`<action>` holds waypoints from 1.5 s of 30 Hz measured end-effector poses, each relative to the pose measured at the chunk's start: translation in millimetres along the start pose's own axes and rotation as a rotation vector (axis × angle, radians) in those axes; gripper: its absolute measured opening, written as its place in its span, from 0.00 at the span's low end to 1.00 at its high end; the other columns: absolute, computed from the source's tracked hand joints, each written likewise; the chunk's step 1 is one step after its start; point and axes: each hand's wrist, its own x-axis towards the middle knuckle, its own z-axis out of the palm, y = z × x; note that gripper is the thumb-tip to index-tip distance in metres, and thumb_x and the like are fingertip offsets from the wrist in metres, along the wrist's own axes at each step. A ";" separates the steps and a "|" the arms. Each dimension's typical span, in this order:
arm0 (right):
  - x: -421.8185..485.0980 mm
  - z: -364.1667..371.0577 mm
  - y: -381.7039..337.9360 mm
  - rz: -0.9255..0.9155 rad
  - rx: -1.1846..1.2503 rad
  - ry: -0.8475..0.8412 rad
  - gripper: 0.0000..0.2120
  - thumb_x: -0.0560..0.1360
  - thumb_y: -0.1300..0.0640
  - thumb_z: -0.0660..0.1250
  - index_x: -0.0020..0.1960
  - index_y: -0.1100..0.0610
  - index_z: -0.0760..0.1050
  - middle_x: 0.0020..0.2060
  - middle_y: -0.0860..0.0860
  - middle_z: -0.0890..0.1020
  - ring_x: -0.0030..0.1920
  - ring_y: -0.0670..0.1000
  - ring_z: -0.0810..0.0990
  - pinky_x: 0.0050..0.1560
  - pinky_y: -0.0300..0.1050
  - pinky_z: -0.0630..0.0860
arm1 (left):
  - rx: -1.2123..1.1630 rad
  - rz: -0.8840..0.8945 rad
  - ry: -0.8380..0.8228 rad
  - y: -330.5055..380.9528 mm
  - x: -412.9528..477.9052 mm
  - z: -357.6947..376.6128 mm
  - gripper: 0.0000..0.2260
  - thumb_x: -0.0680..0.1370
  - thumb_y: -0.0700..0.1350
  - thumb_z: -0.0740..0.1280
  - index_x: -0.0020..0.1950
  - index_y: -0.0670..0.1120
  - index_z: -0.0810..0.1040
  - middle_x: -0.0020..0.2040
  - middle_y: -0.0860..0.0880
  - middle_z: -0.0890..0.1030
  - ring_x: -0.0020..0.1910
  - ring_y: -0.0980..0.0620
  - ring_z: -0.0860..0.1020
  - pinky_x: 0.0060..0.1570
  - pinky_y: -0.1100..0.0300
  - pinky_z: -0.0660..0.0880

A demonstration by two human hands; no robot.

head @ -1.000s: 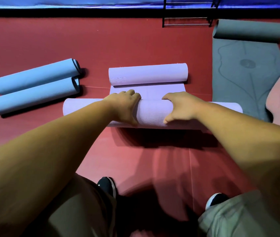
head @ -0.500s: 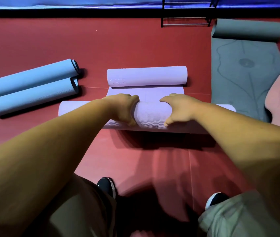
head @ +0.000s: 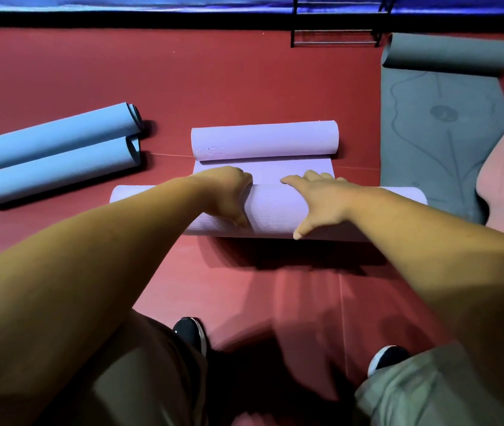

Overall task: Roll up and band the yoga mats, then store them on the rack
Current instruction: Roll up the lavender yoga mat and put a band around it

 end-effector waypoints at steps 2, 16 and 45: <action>-0.5 3.1 -4.6 -0.033 -0.026 0.027 0.57 0.63 0.35 0.83 0.80 0.38 0.51 0.71 0.52 0.69 0.70 0.62 0.70 0.65 0.63 0.70 | -0.002 -0.007 -0.036 -0.4 0.1 0.0 0.38 0.60 0.69 0.80 0.62 0.50 0.74 0.57 0.49 0.78 0.53 0.45 0.77 0.57 0.46 0.79; 9.3 1.9 5.9 0.032 0.111 0.000 0.52 0.63 0.34 0.82 0.76 0.52 0.62 0.66 0.54 0.76 0.60 0.57 0.76 0.57 0.53 0.76 | 0.042 0.001 0.089 5.8 -6.4 -2.0 0.37 0.60 0.64 0.82 0.62 0.48 0.75 0.57 0.50 0.75 0.54 0.46 0.75 0.56 0.48 0.78; -0.6 -12.1 -5.0 0.012 0.101 0.114 0.52 0.61 0.31 0.82 0.75 0.56 0.71 0.71 0.53 0.78 0.69 0.57 0.76 0.64 0.49 0.75 | 0.070 -0.047 -0.012 -5.8 -10.2 0.5 0.50 0.61 0.69 0.79 0.75 0.49 0.65 0.68 0.47 0.72 0.66 0.43 0.75 0.63 0.45 0.76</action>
